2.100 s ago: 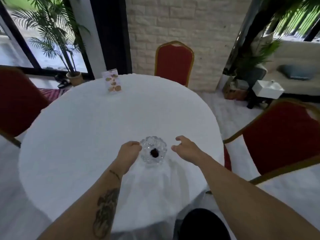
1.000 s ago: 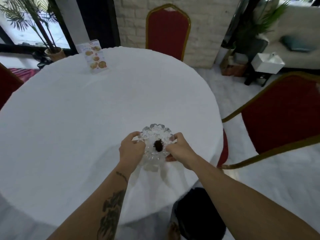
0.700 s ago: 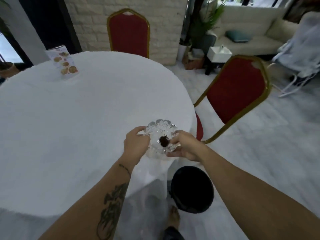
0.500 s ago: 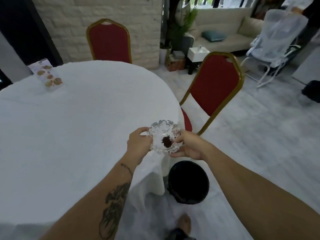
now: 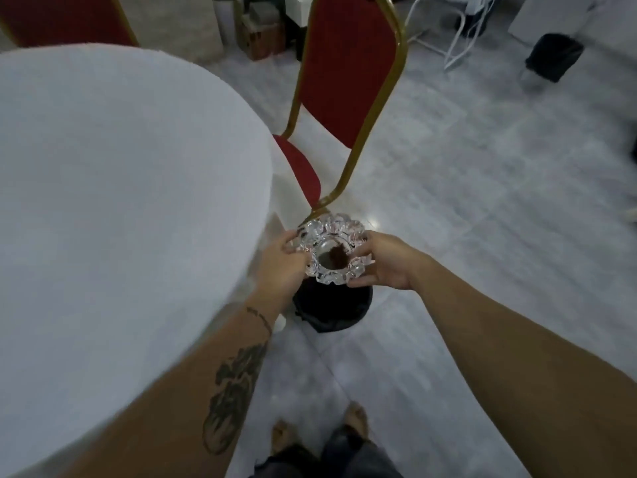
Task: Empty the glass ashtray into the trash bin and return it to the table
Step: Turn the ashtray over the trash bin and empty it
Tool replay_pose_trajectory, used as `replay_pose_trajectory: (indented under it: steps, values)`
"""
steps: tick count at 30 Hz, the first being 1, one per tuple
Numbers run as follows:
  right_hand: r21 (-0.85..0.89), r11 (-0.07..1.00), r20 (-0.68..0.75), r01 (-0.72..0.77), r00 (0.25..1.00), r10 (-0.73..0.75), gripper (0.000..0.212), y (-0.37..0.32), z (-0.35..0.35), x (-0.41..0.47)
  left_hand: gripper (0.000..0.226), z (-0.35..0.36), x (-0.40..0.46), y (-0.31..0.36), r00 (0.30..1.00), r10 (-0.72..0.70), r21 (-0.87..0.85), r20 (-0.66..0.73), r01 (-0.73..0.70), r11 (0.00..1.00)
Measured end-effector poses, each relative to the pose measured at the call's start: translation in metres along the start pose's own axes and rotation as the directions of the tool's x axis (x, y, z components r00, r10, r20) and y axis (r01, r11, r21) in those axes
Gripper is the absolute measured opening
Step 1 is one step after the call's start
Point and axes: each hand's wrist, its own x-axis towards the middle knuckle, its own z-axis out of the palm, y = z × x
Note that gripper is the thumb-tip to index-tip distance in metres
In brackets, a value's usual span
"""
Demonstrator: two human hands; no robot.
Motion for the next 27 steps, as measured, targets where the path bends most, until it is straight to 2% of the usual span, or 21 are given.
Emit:
replay_pose_trajectory:
  steps: [5,8,10,14,23,27]
  values:
    - [0.047,0.999,-0.033,-0.024,0.999,0.025,0.057,0.035,-0.029,0.060,0.056,0.032,0.046,-0.048,0.999,-0.029,0.082,0.026,0.027,0.996]
    - [0.075,0.997,-0.043,-0.023,0.999,0.026,0.036,0.057,-0.042,0.107,0.060,0.050,0.084,-0.082,0.997,-0.071,0.083,0.013,0.069,0.994]
    - [0.080,0.996,-0.051,-0.034,0.998,0.038,0.030,0.073,-0.051,0.146,0.062,0.062,0.110,-0.107,0.995,-0.098,0.081,0.013,0.097,0.992]
    - [0.068,0.998,-0.069,-0.001,0.998,0.005,0.051,0.105,-0.064,0.225,0.064,0.080,0.160,-0.155,0.994,-0.112,0.083,-0.013,0.113,0.990]
    - [0.077,0.997,-0.074,0.031,0.997,-0.026,0.055,0.161,-0.078,0.372,0.060,0.102,0.280,-0.272,0.999,-0.046,0.017,-0.024,0.046,0.999]
    - [0.089,0.994,-0.059,0.069,0.996,-0.064,0.060,0.178,-0.080,0.412,0.051,0.108,0.307,-0.302,0.997,0.016,0.051,-0.071,-0.013,0.999]
